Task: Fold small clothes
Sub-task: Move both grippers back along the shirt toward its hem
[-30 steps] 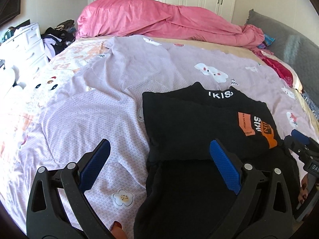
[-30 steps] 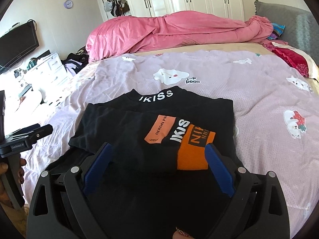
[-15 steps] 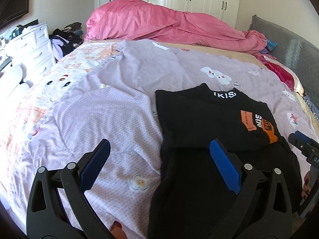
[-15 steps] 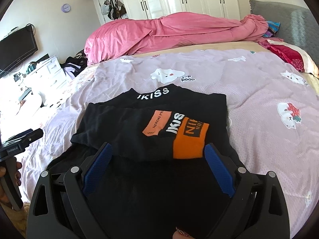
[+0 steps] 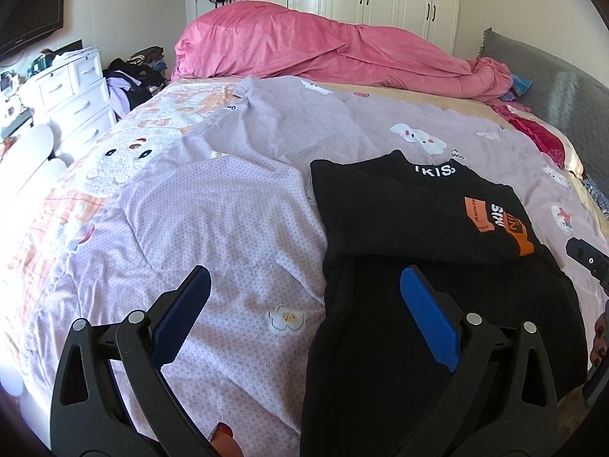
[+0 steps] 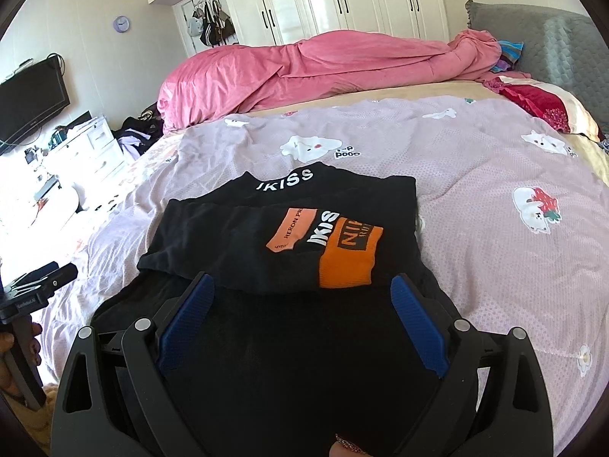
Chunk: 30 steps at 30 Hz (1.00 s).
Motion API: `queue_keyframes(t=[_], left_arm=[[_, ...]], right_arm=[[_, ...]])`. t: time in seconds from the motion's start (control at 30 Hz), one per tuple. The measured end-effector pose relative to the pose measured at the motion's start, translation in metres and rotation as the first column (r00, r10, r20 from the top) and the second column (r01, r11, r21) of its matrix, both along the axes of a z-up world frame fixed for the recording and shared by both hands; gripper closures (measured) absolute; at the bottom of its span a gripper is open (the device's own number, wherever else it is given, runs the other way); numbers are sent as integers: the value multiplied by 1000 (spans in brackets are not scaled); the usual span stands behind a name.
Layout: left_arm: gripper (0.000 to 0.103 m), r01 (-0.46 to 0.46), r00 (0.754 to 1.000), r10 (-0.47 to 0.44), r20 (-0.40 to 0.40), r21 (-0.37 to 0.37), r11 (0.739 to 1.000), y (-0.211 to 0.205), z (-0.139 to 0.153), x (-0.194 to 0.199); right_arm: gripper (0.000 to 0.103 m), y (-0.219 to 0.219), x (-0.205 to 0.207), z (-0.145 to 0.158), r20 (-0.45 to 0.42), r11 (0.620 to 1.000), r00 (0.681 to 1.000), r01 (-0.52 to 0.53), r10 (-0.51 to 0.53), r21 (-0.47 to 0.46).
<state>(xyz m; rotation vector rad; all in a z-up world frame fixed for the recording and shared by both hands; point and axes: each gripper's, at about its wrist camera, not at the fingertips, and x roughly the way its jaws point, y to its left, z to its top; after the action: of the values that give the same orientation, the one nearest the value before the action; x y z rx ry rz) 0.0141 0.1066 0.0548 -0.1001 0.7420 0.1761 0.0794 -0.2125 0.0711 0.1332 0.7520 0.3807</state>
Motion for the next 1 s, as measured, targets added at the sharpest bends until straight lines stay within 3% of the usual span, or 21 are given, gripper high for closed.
queue_keyframes(t=[1.0], left_arm=[[9,41,994,-49,-94,-88,995,-11,-41,-48]], right_arm=[[7,-34,-49,-17,-46,998,997,62,-61,29]])
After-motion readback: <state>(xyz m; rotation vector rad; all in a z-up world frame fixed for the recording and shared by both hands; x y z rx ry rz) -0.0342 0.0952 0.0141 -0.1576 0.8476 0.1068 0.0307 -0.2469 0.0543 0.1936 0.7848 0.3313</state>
